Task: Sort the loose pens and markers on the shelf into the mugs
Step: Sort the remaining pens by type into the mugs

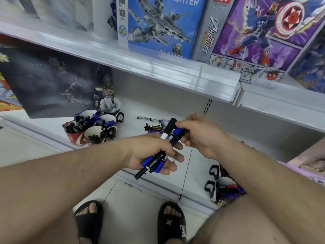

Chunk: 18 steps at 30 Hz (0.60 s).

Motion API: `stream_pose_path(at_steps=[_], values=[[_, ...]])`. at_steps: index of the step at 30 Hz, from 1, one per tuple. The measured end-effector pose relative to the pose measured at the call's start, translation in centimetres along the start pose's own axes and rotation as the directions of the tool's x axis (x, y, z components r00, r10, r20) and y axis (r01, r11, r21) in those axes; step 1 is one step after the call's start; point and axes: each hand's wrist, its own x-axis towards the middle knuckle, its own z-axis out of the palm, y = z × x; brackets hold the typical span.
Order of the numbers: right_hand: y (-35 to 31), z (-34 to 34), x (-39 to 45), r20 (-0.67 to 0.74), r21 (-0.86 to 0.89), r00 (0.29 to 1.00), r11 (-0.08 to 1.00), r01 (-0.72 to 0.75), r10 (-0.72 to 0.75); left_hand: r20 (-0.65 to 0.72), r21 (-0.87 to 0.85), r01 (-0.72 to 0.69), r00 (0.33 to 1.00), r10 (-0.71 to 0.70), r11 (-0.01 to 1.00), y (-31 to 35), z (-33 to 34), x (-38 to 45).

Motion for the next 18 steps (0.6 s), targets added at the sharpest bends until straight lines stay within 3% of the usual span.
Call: stream_pose_path(at_steps=[8, 14, 16, 18], values=[[1.6, -4.9, 1.1, 0.006, -0.121, 1.0, 0.993, -0.013, 0.014, 0.02, 0.197, 0.017, 1.0, -0.021, 0.98, -1.6, -0.1, 1.3], [2.5, -8.9, 1.3, -0.237, -0.226, 0.955, 0.966, 0.124, -0.178, -0.094, 0.35, 0.074, 0.995, -0.043, 0.934, -3.4, -2.9, 3.7], [3.1, -10.0, 1.1, -0.249, -0.302, 0.939, 0.94, 0.157, -0.236, -0.221, 0.304, 0.093, 0.975, -0.025, 0.948, -3.9, -3.5, 4.8], [3.5, -10.6, 0.8, -0.225, -0.338, 0.938, 0.924, 0.178, -0.263, -0.322, 0.087, 0.066, 0.946, -0.035, 0.994, -4.0, -3.1, 6.4]])
